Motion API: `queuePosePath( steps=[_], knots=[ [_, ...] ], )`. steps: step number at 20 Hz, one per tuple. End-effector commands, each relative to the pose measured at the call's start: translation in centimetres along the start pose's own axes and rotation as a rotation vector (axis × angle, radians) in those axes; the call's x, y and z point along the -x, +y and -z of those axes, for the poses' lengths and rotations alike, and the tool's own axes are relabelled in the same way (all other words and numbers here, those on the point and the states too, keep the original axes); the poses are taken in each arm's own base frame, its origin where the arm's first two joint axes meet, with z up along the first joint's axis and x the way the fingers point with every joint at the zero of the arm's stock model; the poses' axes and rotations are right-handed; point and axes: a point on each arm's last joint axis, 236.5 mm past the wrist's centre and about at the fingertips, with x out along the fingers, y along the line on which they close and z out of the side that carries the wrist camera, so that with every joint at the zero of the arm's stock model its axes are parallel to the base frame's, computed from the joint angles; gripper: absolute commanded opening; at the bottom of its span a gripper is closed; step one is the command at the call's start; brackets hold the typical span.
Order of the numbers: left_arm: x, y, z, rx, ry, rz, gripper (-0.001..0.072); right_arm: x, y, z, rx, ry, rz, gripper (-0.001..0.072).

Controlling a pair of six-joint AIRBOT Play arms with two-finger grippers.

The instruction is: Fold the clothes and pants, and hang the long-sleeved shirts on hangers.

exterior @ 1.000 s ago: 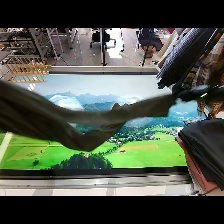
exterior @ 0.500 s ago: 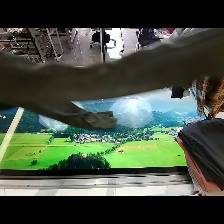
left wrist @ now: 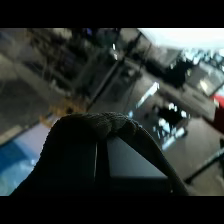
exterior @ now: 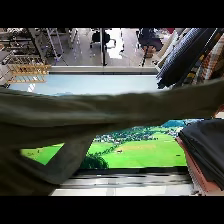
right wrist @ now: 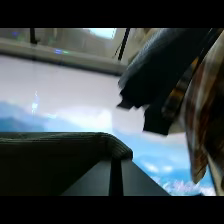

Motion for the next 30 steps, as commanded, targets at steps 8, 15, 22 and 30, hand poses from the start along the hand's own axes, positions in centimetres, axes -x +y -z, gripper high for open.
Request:
queuePosePath(
  steps=[8,15,22,30],
  knots=[
    [-7.6,9.9,18.8,0.191,0.467,0.047,0.0014,-10.5,2.0,13.9,-0.247,0.374,-0.129,0.0019],
    [-10.0,12.9,23.0,0.302,0.541,0.040,0.0013,-14.2,4.5,18.1,-0.324,0.539,-0.272,0.0020],
    [-11.0,11.7,25.9,0.295,0.612,0.070,0.0014,-19.5,11.0,26.7,-0.566,0.801,-0.501,0.0033],
    [-11.4,10.4,26.6,0.287,0.632,0.094,0.0014,-20.0,10.4,30.7,-0.461,0.919,-0.485,0.0309]
  ],
)
